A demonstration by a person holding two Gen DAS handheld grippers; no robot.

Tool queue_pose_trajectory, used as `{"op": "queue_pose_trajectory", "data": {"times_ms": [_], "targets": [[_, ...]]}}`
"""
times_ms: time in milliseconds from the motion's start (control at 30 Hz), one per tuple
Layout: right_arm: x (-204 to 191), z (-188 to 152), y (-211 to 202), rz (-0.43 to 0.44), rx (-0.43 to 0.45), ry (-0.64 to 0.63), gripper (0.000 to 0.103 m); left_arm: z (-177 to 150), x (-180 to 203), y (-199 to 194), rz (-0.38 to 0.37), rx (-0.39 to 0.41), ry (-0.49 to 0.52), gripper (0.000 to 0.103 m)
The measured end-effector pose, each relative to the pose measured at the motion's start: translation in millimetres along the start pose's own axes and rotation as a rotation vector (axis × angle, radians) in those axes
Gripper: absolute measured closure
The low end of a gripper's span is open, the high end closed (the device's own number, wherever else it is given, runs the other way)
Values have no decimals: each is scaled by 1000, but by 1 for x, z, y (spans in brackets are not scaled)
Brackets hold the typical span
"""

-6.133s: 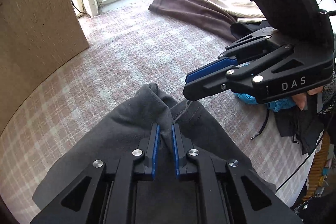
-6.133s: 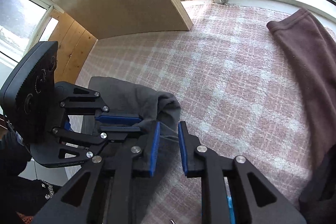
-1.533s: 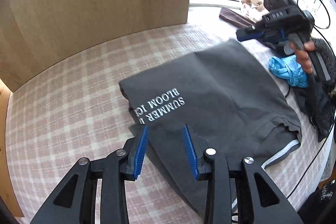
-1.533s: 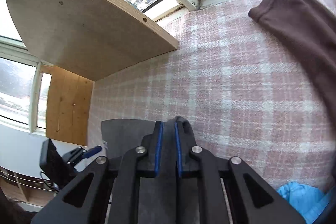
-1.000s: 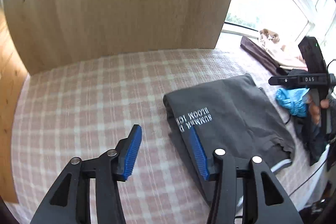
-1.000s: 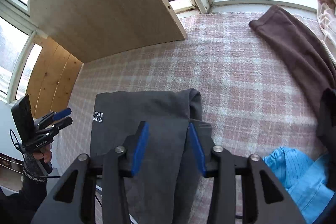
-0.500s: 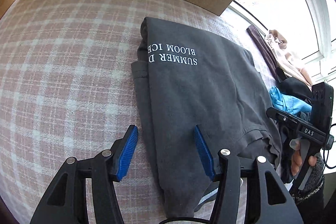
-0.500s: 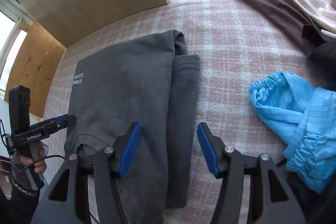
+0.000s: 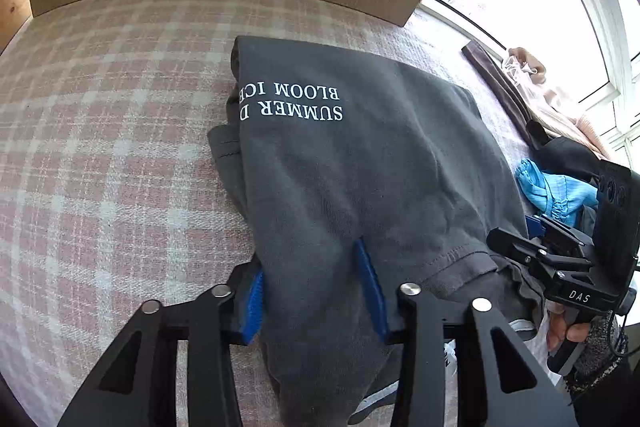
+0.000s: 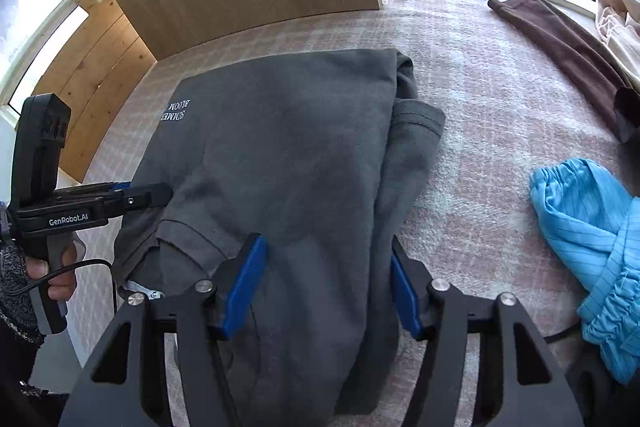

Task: Fold clothes
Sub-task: 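Carry the grey bundle with both grippers toward the wooden board corner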

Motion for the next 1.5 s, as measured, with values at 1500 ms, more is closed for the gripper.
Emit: {"op": "queue_pose_trajectory", "data": {"times_ms": [1500], "targets": [[-328, 173, 162, 26, 92, -84, 89, 158, -285, -153, 165, 155, 175, 90]]}}
Point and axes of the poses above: each gripper's, at about its wrist camera, not at the fingertips, and y roughly the way its jaws point, x to its right, z to its top, the point moved 10 cm from there along y, roughly the way its jaws point, and after that the axes turned 5 degrees about -y, right-handed, at the moved point
